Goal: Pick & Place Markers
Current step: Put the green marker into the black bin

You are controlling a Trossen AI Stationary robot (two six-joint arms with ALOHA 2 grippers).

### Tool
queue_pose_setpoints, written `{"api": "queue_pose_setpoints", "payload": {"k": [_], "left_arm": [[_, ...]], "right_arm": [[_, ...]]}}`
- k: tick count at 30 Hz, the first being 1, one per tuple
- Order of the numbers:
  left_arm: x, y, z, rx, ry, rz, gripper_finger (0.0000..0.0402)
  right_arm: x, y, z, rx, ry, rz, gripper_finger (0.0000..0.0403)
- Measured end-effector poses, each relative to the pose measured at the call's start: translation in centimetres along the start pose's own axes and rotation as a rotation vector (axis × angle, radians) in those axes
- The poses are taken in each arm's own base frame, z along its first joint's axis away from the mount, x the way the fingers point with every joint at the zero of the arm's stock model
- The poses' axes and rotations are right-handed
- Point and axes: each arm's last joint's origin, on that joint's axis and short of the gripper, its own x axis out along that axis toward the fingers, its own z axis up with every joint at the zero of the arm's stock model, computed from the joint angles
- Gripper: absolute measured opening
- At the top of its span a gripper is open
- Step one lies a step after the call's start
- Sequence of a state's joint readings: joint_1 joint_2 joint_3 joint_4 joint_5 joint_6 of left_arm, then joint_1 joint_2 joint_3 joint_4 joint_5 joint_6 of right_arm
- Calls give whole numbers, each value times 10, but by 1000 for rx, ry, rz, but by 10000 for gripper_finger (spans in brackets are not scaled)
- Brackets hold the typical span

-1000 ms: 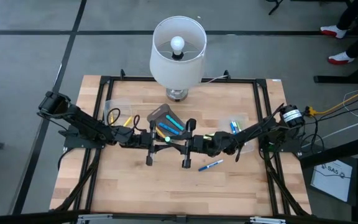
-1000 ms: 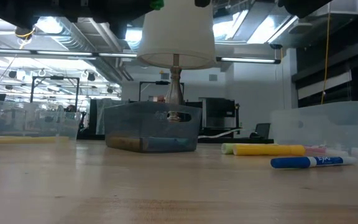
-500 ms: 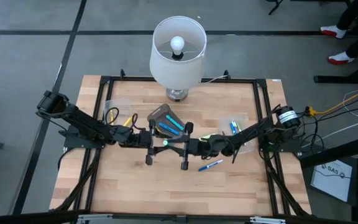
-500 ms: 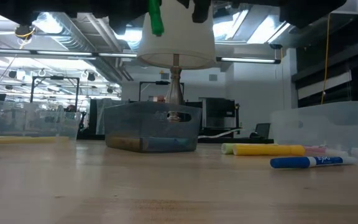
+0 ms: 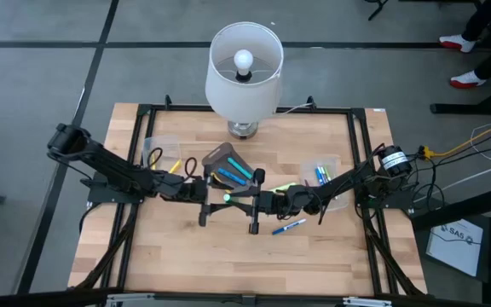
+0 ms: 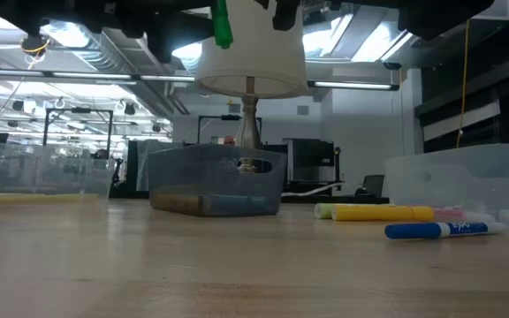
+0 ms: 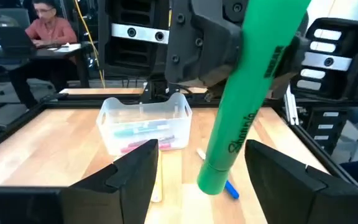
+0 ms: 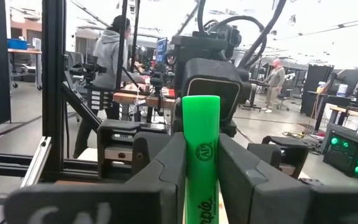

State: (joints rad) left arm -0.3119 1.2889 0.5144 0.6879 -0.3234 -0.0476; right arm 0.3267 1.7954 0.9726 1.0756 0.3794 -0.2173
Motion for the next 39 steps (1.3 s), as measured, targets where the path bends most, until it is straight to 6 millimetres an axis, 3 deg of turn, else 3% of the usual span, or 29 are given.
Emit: {"api": "queue_pose_setpoints", "payload": {"k": [10, 23, 27, 39], "left_arm": [[-25, 7, 12, 35, 88, -4, 240], [-84, 24, 45, 124, 38, -67, 240], [-101, 31, 48, 125, 31, -10, 241], [-132, 44, -9, 54, -132, -3, 242]], "right_arm": [[0, -1, 2, 3, -13, -7, 68], [0, -2, 3, 14, -10, -32, 68], [0, -2, 3, 33, -11, -33, 68], [1, -3, 2, 58, 0, -33, 68]]}}
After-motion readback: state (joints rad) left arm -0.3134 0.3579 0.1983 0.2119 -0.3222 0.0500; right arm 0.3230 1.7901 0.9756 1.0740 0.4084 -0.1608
